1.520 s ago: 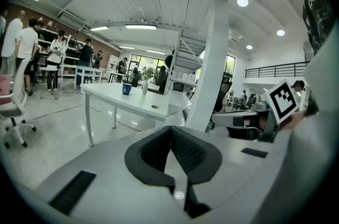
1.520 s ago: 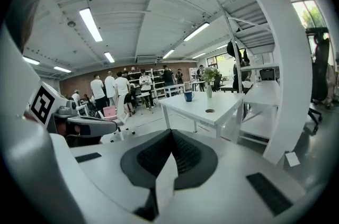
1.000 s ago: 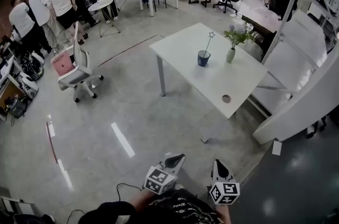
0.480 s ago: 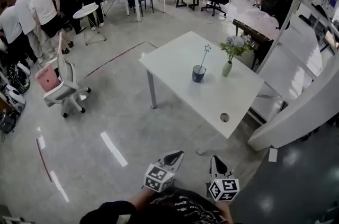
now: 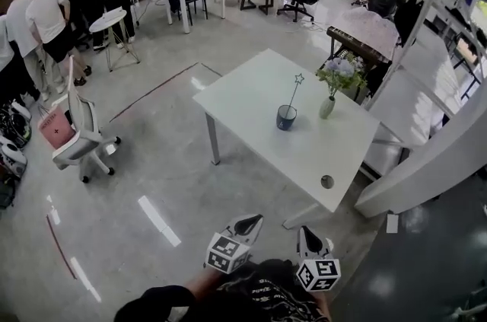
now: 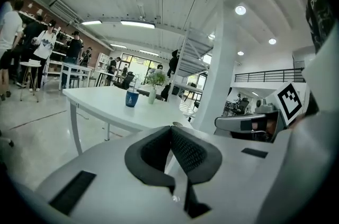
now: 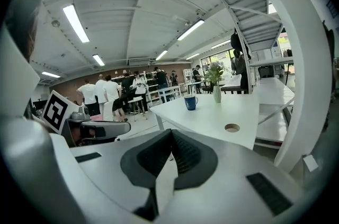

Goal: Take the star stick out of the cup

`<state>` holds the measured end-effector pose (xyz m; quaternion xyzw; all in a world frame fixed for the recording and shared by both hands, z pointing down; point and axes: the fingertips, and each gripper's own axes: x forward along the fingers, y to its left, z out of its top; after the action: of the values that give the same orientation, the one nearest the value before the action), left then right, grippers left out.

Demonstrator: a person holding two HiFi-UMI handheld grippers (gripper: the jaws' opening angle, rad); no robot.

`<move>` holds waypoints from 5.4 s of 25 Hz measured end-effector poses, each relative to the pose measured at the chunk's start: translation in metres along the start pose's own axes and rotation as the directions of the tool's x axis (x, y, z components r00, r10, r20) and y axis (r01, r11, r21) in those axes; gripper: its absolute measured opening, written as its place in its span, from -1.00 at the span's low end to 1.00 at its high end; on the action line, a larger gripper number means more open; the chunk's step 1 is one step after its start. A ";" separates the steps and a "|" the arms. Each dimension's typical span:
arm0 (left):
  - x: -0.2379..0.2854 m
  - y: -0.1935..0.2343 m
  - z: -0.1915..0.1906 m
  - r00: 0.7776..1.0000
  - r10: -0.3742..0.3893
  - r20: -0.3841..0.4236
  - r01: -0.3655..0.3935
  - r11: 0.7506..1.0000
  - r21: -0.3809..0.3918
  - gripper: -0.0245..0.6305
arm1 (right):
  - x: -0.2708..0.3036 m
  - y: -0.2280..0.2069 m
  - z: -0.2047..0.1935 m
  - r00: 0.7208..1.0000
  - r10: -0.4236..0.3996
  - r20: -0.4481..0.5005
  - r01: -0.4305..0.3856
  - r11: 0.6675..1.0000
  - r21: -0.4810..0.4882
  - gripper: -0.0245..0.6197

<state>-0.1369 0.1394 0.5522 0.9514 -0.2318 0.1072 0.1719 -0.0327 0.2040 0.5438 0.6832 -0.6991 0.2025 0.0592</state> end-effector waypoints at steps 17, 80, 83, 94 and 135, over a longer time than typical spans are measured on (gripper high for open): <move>0.036 0.078 0.013 0.995 0.097 -0.030 -0.098 0.995 -0.032 -0.86 | 0.094 -0.028 0.031 0.999 0.043 -0.025 -0.043 0.999 0.007 -0.90; 0.281 0.242 0.150 0.954 0.301 -0.022 -0.301 0.952 -0.062 -0.86 | 0.494 -0.200 0.242 0.965 0.263 -0.007 -0.262 0.963 0.059 -0.37; 0.276 0.244 0.147 0.948 0.317 -0.033 -0.319 0.946 -0.062 -0.86 | 0.510 -0.199 0.235 0.961 0.276 -0.032 -0.273 0.959 0.073 -0.37; 0.259 0.257 0.143 0.924 0.380 -0.048 -0.382 0.922 -0.056 -0.86 | 0.546 -0.198 0.223 0.950 0.299 -0.084 -0.287 0.949 0.131 -0.50; 0.267 0.251 0.141 0.956 0.293 -0.013 -0.293 0.955 -0.054 -0.86 | 0.451 -0.172 0.296 0.942 0.318 0.107 -0.311 0.947 -0.082 -0.90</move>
<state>-0.0066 -0.2307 0.5679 0.9012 -0.3726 0.1273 0.1810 0.1658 -0.3210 0.4706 0.5712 -0.8077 0.1460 0.0063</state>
